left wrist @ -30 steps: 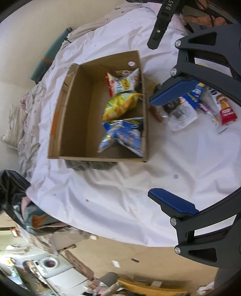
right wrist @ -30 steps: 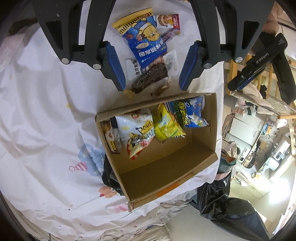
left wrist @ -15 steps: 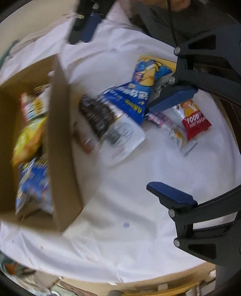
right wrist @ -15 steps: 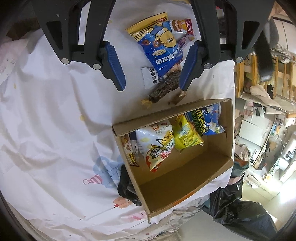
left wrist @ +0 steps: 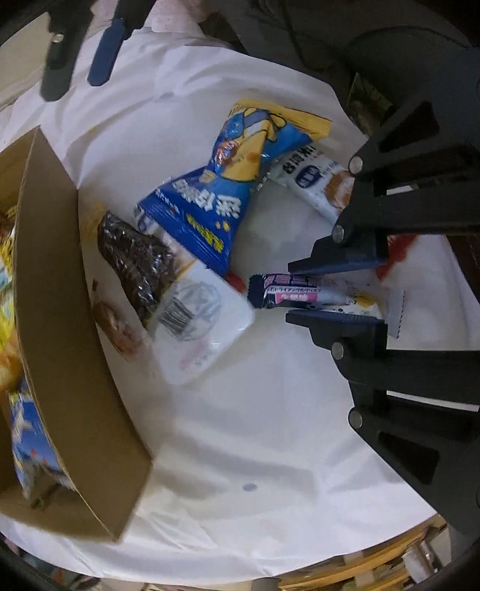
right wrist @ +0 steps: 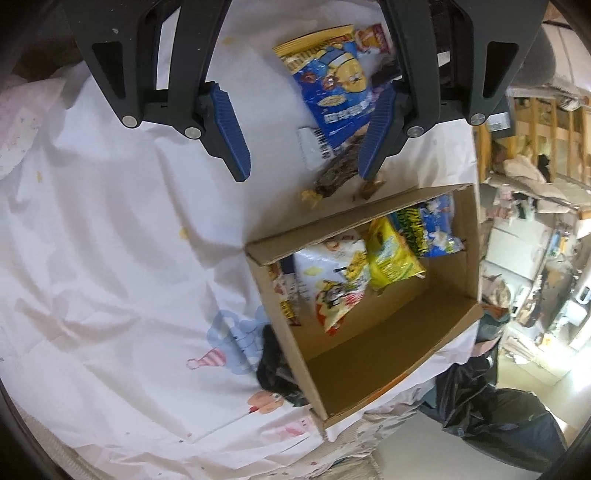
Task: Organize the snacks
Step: 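Grasp the pink-wrapped bar with the left gripper while the right gripper grasps the blue cartoon bag, then carry both held snacks over the box and open both grippers to drop them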
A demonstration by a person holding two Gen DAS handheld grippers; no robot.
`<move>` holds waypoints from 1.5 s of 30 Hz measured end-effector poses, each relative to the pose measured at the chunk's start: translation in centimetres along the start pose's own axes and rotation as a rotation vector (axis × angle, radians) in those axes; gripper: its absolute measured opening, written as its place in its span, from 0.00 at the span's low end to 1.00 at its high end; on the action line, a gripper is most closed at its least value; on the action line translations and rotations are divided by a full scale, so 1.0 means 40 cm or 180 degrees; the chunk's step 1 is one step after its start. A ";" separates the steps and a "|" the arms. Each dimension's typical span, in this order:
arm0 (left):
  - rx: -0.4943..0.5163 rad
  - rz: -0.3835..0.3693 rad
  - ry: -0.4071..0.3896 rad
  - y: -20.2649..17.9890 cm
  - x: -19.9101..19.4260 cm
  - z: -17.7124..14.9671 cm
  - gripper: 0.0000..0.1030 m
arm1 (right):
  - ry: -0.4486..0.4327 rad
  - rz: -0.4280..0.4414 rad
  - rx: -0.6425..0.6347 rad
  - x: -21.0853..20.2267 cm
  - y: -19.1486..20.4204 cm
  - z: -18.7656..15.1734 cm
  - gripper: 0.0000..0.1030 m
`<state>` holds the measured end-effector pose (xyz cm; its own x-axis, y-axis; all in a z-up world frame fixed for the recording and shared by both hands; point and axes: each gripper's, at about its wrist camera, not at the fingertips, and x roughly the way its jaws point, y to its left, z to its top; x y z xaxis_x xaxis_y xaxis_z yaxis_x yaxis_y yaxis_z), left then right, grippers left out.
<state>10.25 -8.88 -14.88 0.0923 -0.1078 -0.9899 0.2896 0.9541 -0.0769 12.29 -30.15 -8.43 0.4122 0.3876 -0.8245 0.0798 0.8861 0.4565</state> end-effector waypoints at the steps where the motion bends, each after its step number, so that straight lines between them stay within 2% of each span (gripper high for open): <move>1: -0.0048 0.0009 0.0001 0.013 -0.007 -0.008 0.15 | 0.0014 0.0018 0.0025 0.002 -0.002 0.000 0.62; 4: -0.0230 -0.0027 -0.0033 0.057 -0.045 -0.034 0.15 | 0.0156 0.0039 0.0039 0.021 -0.003 -0.004 0.62; 7: -0.0431 -0.0071 -0.0145 0.102 -0.089 -0.052 0.15 | 0.0474 0.0130 -0.0047 0.067 0.017 -0.022 0.64; 8: -0.0540 -0.0071 -0.0212 0.120 -0.102 -0.052 0.15 | 0.0628 0.0180 -0.0134 0.088 0.034 -0.032 0.67; 10: -0.0829 -0.0022 -0.0376 0.159 -0.132 -0.068 0.15 | 0.0804 0.0204 -0.0307 0.114 0.065 -0.051 0.81; 12: -0.1056 -0.0003 -0.0530 0.190 -0.161 -0.065 0.15 | 0.0892 0.0113 -0.0498 0.133 0.092 -0.067 0.90; 14: -0.1218 -0.0002 -0.0676 0.210 -0.183 -0.067 0.15 | 0.1042 -0.0065 -0.0761 0.166 0.121 -0.092 0.90; 18: -0.1408 -0.0075 -0.0865 0.261 -0.215 -0.048 0.15 | 0.1269 -0.0275 -0.1021 0.213 0.149 -0.125 0.90; 24: -0.1534 -0.0205 -0.0949 0.261 -0.209 -0.018 0.15 | 0.1291 -0.0546 -0.1338 0.252 0.176 -0.143 0.89; 26: -0.1557 -0.0237 -0.0939 0.255 -0.196 -0.009 0.15 | 0.1288 -0.0628 -0.1405 0.260 0.178 -0.147 0.85; 29: -0.1567 -0.0230 -0.0937 0.253 -0.195 -0.008 0.15 | 0.1270 -0.0728 -0.1549 0.262 0.187 -0.157 0.68; 31: -0.1572 -0.0204 -0.0946 0.255 -0.197 -0.009 0.15 | 0.1246 -0.0772 -0.1598 0.259 0.192 -0.163 0.49; 33: -0.1569 -0.0174 -0.0950 0.256 -0.197 -0.010 0.15 | 0.1240 -0.0701 -0.1565 0.250 0.190 -0.160 0.40; 35: -0.1574 -0.0147 -0.0960 0.257 -0.197 -0.011 0.15 | 0.1246 -0.0536 -0.1453 0.233 0.183 -0.152 0.38; 45: -0.1618 0.0034 -0.1014 0.269 -0.194 -0.015 0.15 | 0.1012 -0.0125 -0.1164 0.122 0.134 -0.114 0.34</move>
<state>12.08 2.40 -8.10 0.3966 -0.1011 -0.9124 -0.1976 0.9612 -0.1924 10.58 -22.35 -11.55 0.1130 0.3601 -0.9260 -0.2578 0.9107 0.3227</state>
